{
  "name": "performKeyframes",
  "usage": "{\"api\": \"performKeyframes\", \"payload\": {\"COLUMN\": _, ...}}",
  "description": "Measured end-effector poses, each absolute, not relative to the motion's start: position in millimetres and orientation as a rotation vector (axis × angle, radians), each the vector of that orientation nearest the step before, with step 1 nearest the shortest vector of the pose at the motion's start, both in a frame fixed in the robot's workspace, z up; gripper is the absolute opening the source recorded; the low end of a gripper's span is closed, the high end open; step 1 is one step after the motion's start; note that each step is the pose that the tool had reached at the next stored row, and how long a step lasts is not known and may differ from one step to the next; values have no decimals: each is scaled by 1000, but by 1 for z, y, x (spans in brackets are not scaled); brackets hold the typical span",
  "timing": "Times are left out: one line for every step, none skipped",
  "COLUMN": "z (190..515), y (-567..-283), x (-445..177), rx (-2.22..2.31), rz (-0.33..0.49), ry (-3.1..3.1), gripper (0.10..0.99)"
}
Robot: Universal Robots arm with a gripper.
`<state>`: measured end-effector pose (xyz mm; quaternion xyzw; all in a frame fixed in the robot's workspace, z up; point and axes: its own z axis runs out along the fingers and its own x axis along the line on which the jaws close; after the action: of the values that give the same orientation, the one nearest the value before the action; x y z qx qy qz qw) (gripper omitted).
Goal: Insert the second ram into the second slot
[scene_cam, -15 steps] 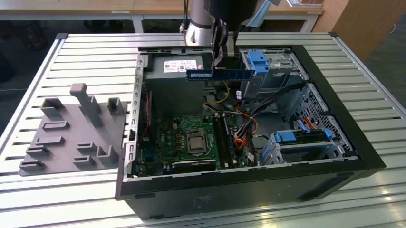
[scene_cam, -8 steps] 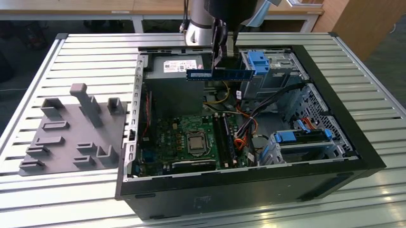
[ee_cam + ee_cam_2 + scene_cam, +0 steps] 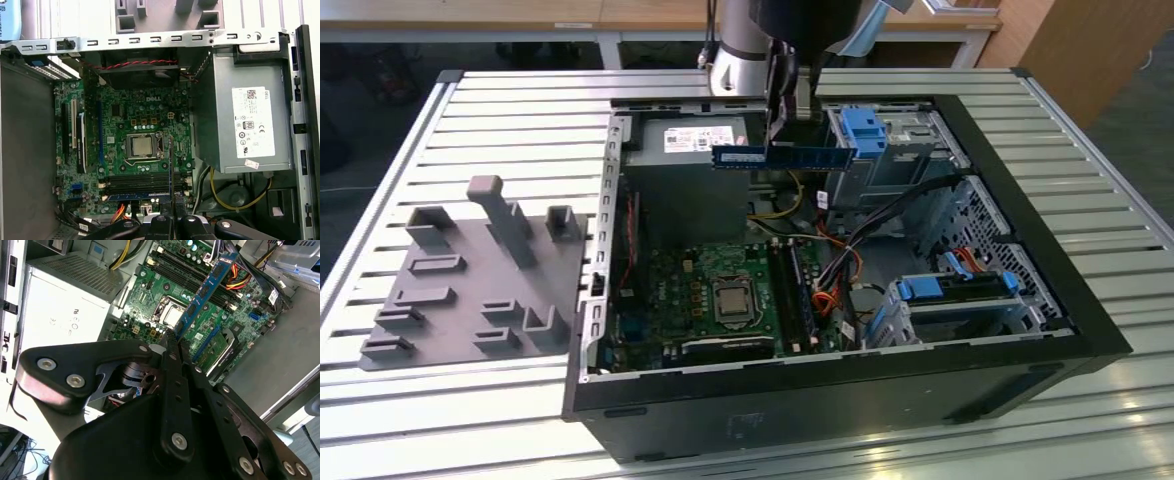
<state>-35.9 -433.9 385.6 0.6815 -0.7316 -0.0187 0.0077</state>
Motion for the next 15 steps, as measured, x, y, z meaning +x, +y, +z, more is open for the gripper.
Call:
{"api": "performKeyframes", "payload": {"z": 386, "y": -434, "x": -36, "rx": 2129, "rz": -58, "ry": -2289, "gripper": 137}}
{"api": "performKeyframes", "payload": {"z": 386, "y": -434, "x": -36, "rx": 2127, "rz": -58, "ry": -2291, "gripper": 137}}
{"api": "performKeyframes", "payload": {"z": 386, "y": -434, "x": -36, "rx": 2125, "rz": -58, "ry": -2292, "gripper": 137}}
{"api": "performKeyframes", "payload": {"z": 386, "y": -434, "x": -36, "rx": 2123, "rz": -58, "ry": -2294, "gripper": 137}}
{"api": "performKeyframes", "payload": {"z": 386, "y": -434, "x": -36, "rx": 2122, "rz": -58, "ry": -2295, "gripper": 137}}
{"api": "performKeyframes", "payload": {"z": 386, "y": -434, "x": -36, "rx": 2120, "rz": -58, "ry": -2297, "gripper": 137}}
{"api": "performKeyframes", "payload": {"z": 386, "y": -434, "x": -36, "rx": 2118, "rz": -59, "ry": -2299, "gripper": 137}}
{"api": "performKeyframes", "payload": {"z": 386, "y": -434, "x": -36, "rx": 2116, "rz": -59, "ry": -2301, "gripper": 137}}
{"api": "performKeyframes", "payload": {"z": 386, "y": -434, "x": -36, "rx": 2114, "rz": -59, "ry": -2303, "gripper": 137}}
{"api": "performKeyframes", "payload": {"z": 386, "y": -434, "x": -36, "rx": 2112, "rz": -59, "ry": -2305, "gripper": 137}}
{"api": "performKeyframes", "payload": {"z": 386, "y": -434, "x": -36, "rx": 2110, "rz": -59, "ry": -2307, "gripper": 137}}
{"api": "performKeyframes", "payload": {"z": 386, "y": -434, "x": -36, "rx": 2108, "rz": -59, "ry": -2309, "gripper": 137}}
{"api": "performKeyframes", "payload": {"z": 386, "y": -434, "x": -36, "rx": 2106, "rz": -59, "ry": -2311, "gripper": 137}}
{"api": "performKeyframes", "payload": {"z": 386, "y": -434, "x": -36, "rx": 2103, "rz": -59, "ry": -2313, "gripper": 137}}
{"api": "performKeyframes", "payload": {"z": 386, "y": -434, "x": -36, "rx": 2101, "rz": -59, "ry": -2314, "gripper": 137}}
